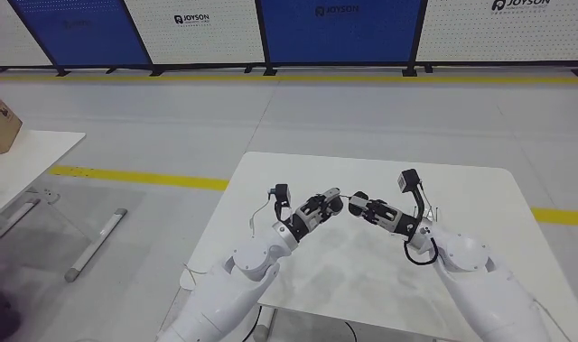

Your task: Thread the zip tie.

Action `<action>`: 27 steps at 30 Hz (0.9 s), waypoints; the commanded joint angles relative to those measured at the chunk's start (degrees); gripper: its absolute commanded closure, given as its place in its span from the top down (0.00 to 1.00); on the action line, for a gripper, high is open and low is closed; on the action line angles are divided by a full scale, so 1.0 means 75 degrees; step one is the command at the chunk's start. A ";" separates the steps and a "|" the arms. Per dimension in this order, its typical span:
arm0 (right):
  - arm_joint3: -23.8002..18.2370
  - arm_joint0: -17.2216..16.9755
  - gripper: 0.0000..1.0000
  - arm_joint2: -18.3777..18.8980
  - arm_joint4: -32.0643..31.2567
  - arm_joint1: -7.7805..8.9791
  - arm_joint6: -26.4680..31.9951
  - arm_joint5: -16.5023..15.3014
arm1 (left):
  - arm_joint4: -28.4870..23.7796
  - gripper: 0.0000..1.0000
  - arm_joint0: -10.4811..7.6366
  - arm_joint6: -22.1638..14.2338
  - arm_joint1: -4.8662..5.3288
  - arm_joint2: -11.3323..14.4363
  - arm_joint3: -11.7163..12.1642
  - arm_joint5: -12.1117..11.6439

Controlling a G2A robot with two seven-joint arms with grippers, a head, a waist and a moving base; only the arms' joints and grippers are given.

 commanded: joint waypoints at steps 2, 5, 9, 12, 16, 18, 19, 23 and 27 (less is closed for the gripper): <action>0.0000 0.0000 0.00 0.0000 0.0000 0.0000 0.0000 0.0000 | 0.0008 0.60 0.0020 -0.0031 0.0005 -0.0024 -0.0021 -0.0010; 0.0000 0.0000 0.00 0.0000 0.0000 0.0000 0.0000 0.0000 | 0.0022 0.44 0.0033 -0.0029 0.0007 -0.0043 -0.0052 -0.0008; 0.0000 0.0000 0.00 0.0000 0.0000 0.0000 0.0000 0.0000 | 0.0124 0.31 0.0047 -0.0042 0.0011 -0.0042 -0.0059 -0.0014; 0.0000 0.0000 0.00 0.0000 0.0000 0.0000 0.0000 0.0000 | 0.0052 0.23 0.0032 -0.0024 0.0006 -0.0068 -0.0032 -0.0012; 0.0000 0.0000 0.00 0.0000 0.0000 0.0000 0.0000 0.0000 | -0.0006 0.09 0.0009 -0.0015 0.0001 -0.0091 -0.0012 -0.0012; 0.0000 0.0000 0.00 0.0000 0.0000 0.0000 0.0000 0.0000 | -0.0036 0.09 -0.0002 0.0000 -0.0004 -0.0094 -0.0001 0.0005; 0.0000 0.0000 0.00 0.0000 0.0000 0.0000 0.0000 0.0000 | -0.0035 0.07 -0.0005 0.0005 -0.0005 -0.0093 0.0002 0.0011; 0.0000 0.0000 0.00 0.0000 0.0000 0.0000 0.0000 0.0000 | -0.0058 0.04 -0.0022 0.0028 -0.0012 -0.0098 0.0032 0.0033; 0.0000 0.0000 0.00 0.0000 0.0000 0.0000 0.0000 0.0000 | -0.0057 0.00 -0.0023 0.0042 -0.0018 -0.0098 0.0055 0.0024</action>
